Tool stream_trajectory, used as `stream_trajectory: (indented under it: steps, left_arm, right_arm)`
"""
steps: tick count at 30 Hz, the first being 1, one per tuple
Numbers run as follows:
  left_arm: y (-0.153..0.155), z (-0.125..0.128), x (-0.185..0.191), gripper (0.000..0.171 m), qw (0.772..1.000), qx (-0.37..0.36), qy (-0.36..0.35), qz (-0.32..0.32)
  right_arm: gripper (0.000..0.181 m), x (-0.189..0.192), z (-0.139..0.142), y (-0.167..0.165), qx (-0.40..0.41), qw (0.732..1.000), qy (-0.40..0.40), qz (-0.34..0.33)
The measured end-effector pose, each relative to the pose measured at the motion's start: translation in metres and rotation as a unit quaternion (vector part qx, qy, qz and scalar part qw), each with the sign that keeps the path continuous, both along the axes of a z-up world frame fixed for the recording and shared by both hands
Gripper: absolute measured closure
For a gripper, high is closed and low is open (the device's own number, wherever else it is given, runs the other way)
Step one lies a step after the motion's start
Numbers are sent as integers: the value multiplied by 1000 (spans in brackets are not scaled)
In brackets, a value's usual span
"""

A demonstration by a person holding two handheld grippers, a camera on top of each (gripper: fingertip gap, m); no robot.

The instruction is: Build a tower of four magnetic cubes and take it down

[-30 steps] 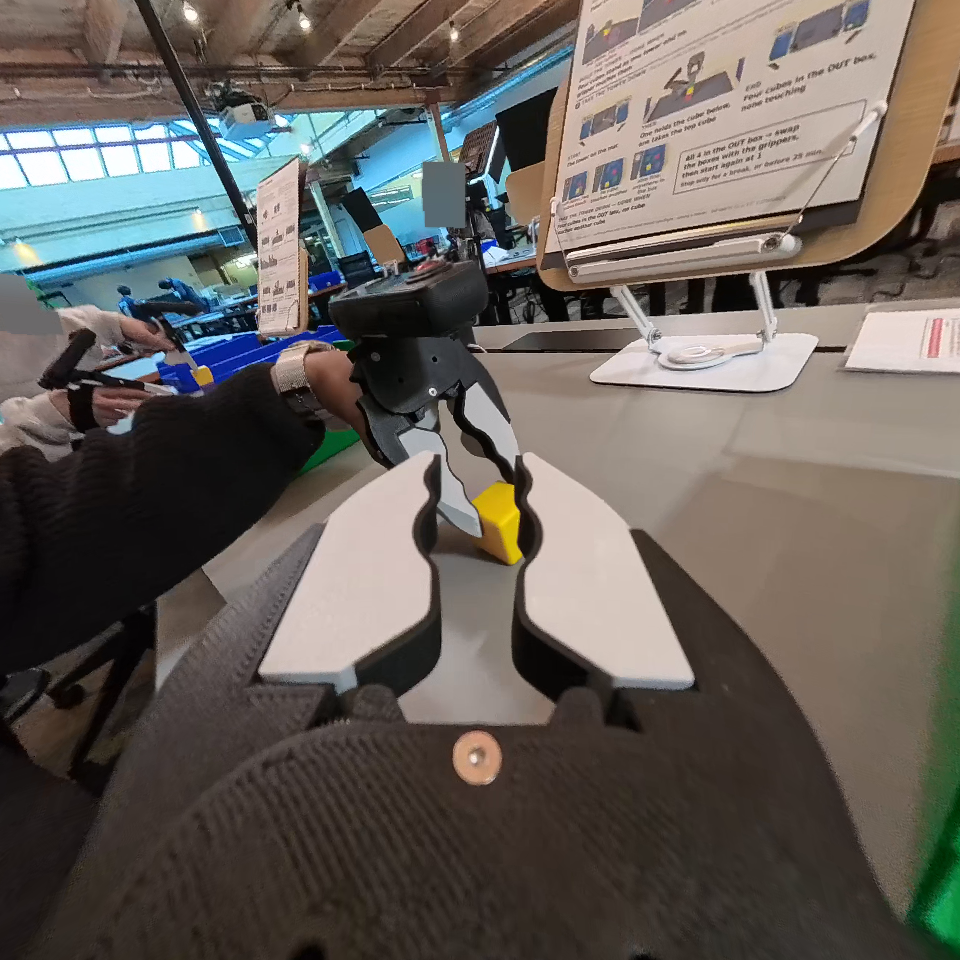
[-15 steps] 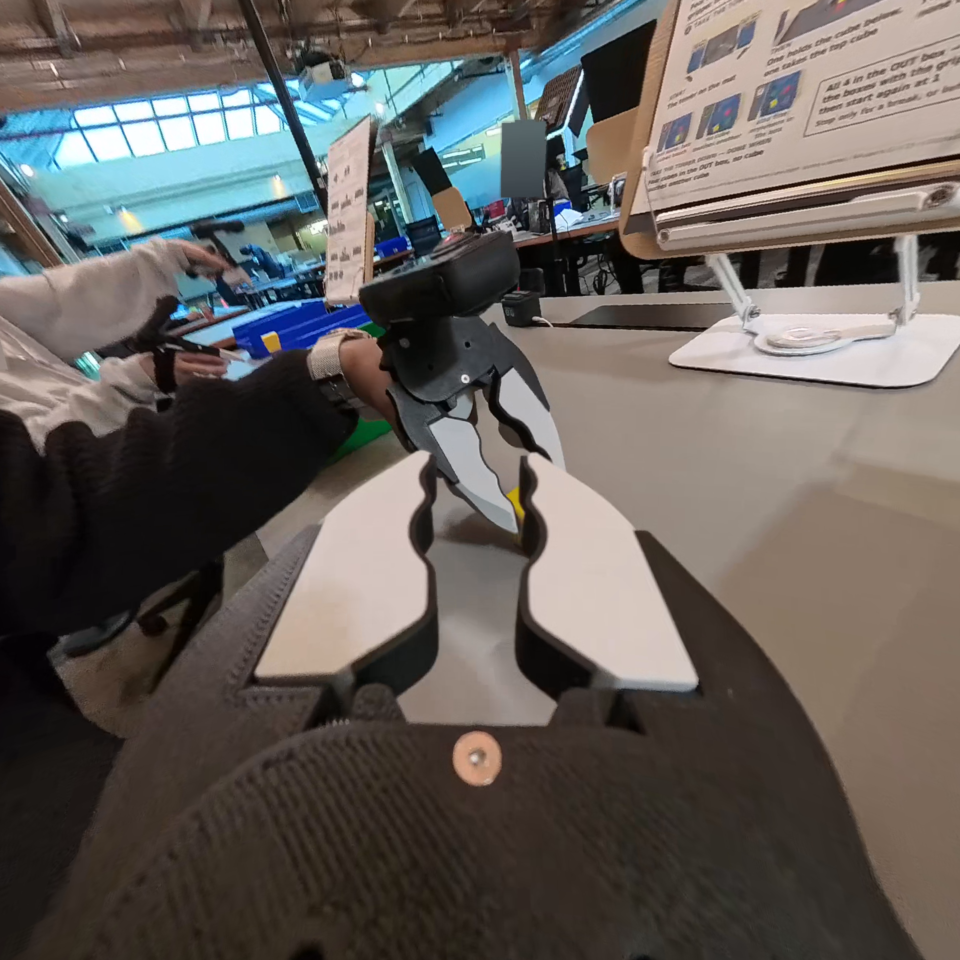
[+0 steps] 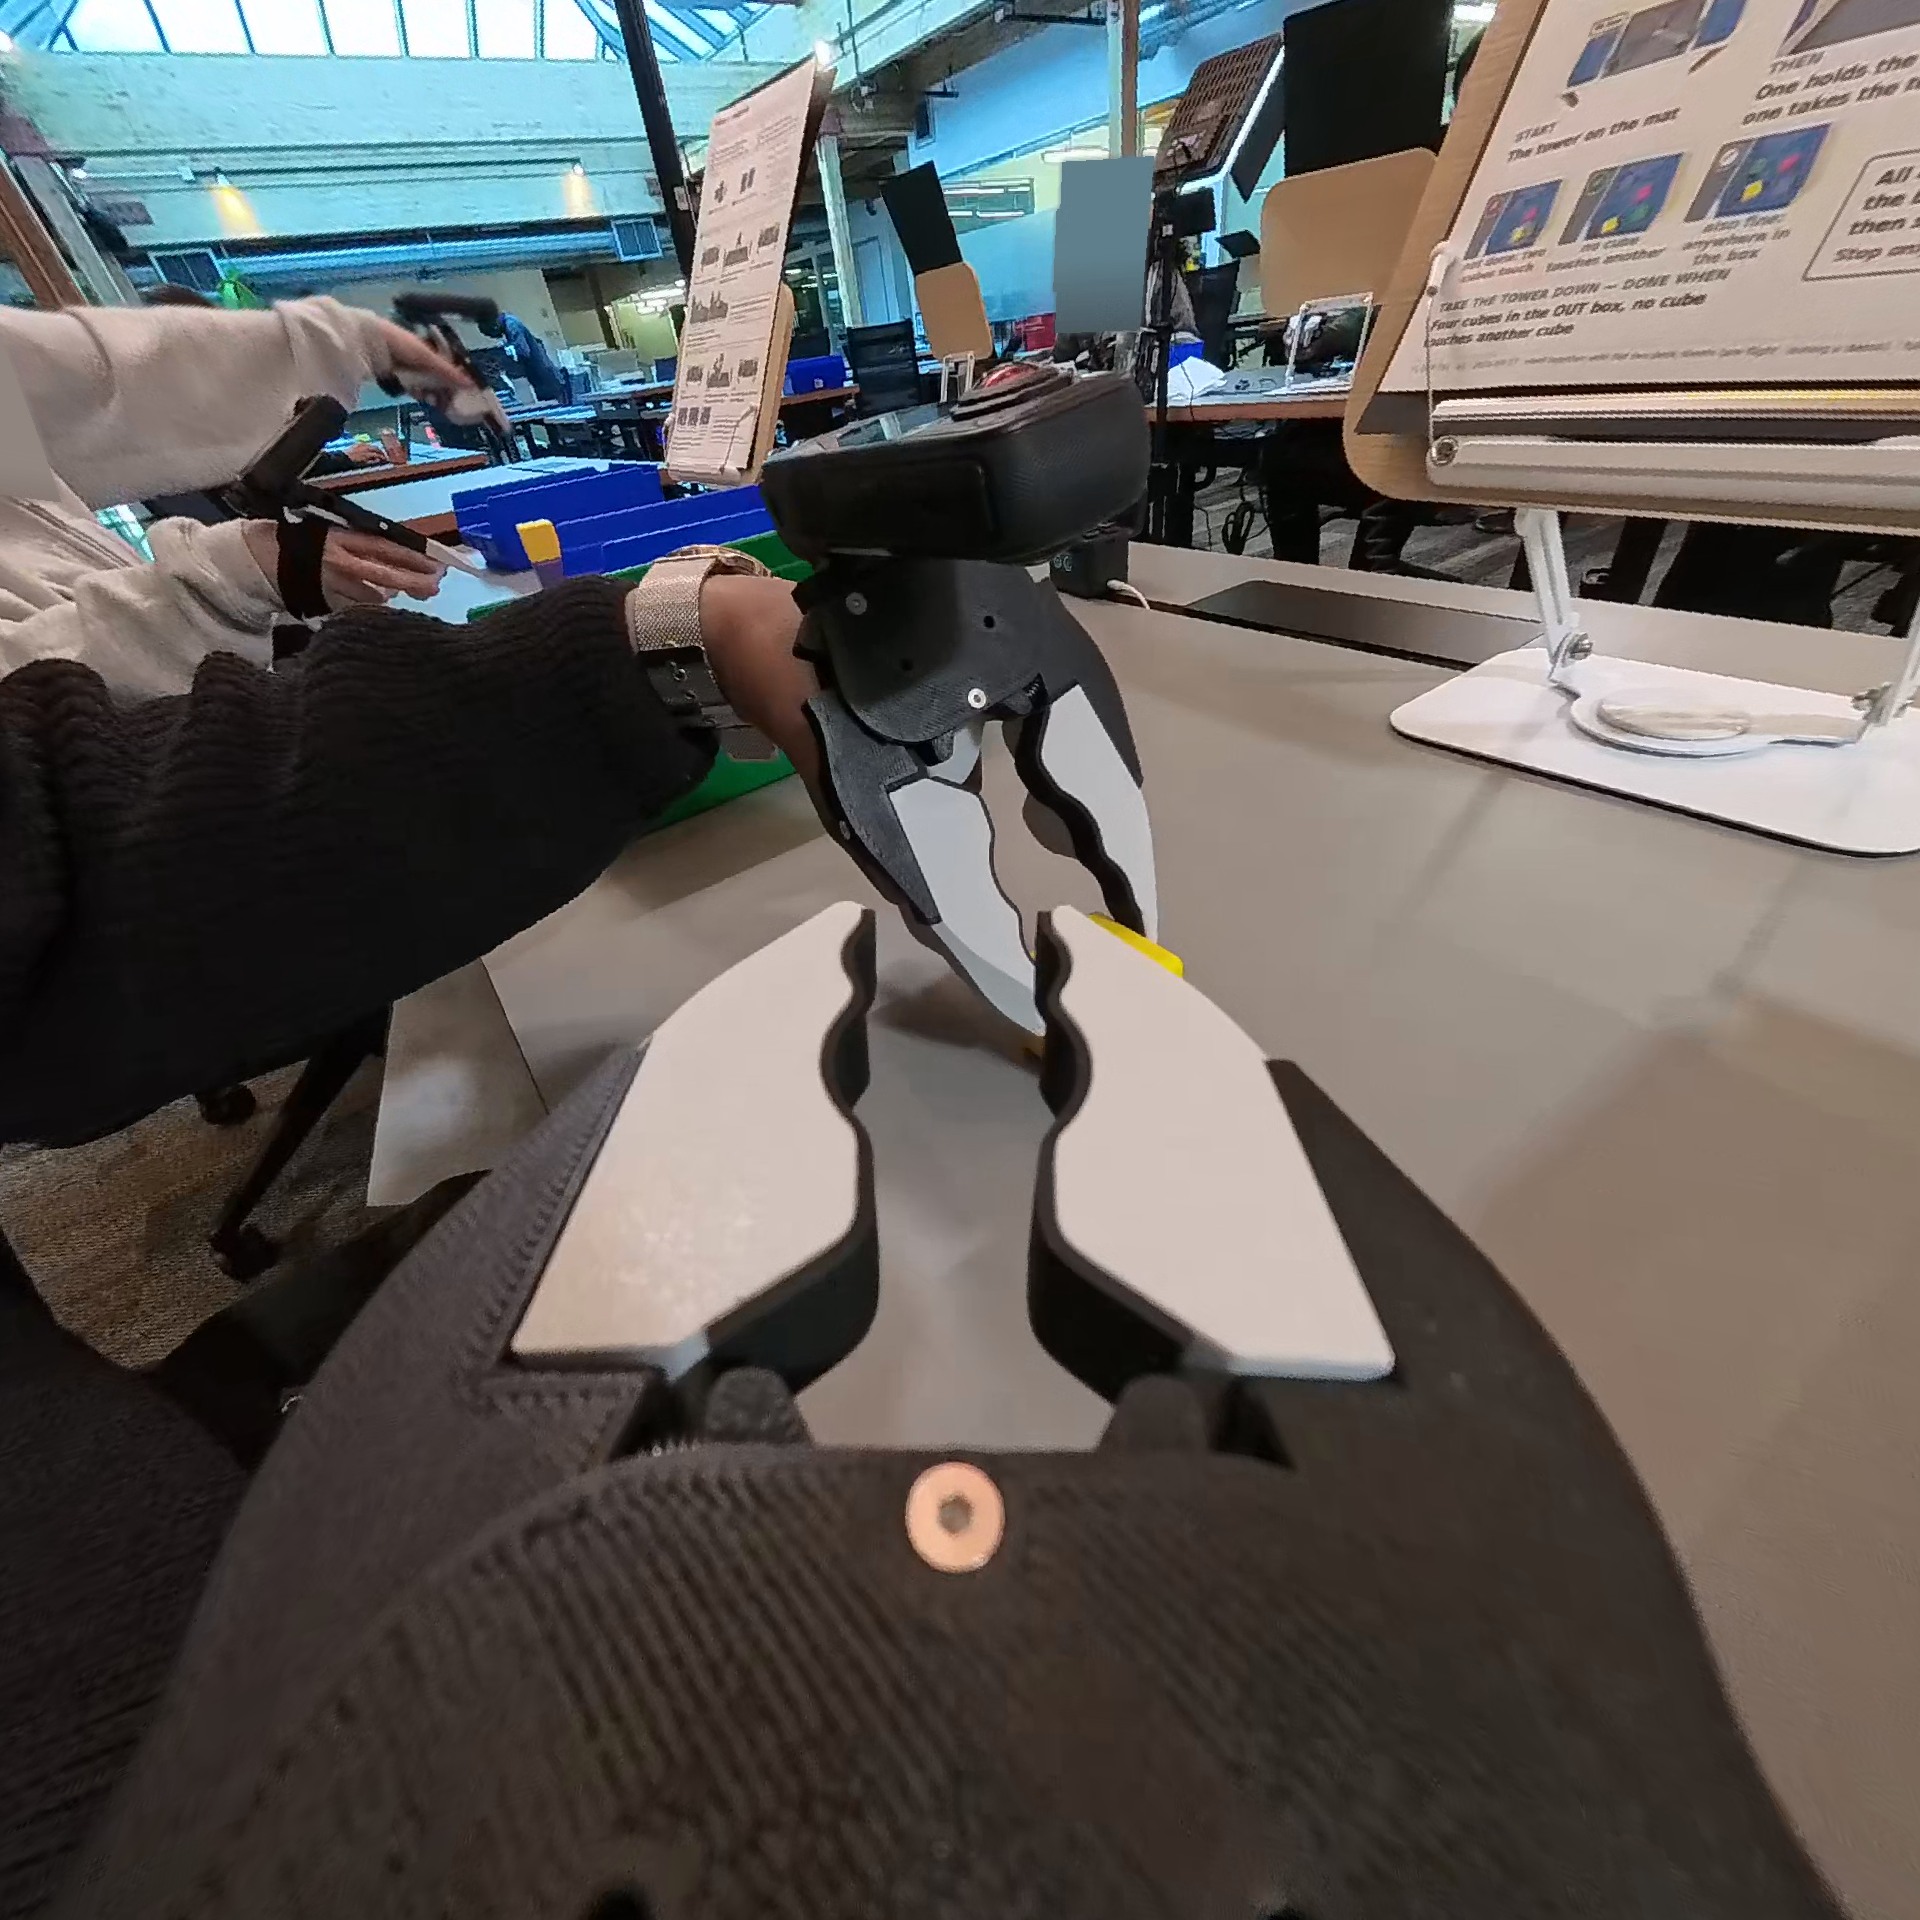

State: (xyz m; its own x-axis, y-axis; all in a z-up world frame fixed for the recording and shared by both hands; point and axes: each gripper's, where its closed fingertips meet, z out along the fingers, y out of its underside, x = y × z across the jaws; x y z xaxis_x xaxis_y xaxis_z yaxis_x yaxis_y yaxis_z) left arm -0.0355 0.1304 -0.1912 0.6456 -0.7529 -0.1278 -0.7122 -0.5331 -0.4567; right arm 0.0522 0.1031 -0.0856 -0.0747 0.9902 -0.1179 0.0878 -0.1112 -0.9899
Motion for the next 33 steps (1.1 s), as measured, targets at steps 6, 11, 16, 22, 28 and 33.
stream_trajectory:
  steps: [6, 11, 16, 22, 28, 33]
  left_arm:
    - [5, 0, 1, 121, 1000, 2, 8, -5]
    - [9, 0, 1, 121, 1000, 0, 5, 0]
    - [9, 3, 3, 121, 1000, -3, -7, 5]
    - [10, 5, 3, 119, 1000, 5, -10, 7]
    - [8, 3, 2, 120, 1000, 0, -9, 7]
    - [8, 3, 1, 118, 1000, 1, -5, 8]
  right_arm:
    - [152, 5, 1, 5, -12, 1000, 4, -10]
    - [152, 9, 1, 8, -17, 1000, 4, -18]
    - [152, 10, 1, 9, -24, 1000, 4, -19]
    - [152, 9, 1, 11, -35, 999, 6, -18]
    - [152, 8, 2, 10, -39, 999, 7, -17]
    - [152, 7, 1, 11, -40, 999, 6, -17]
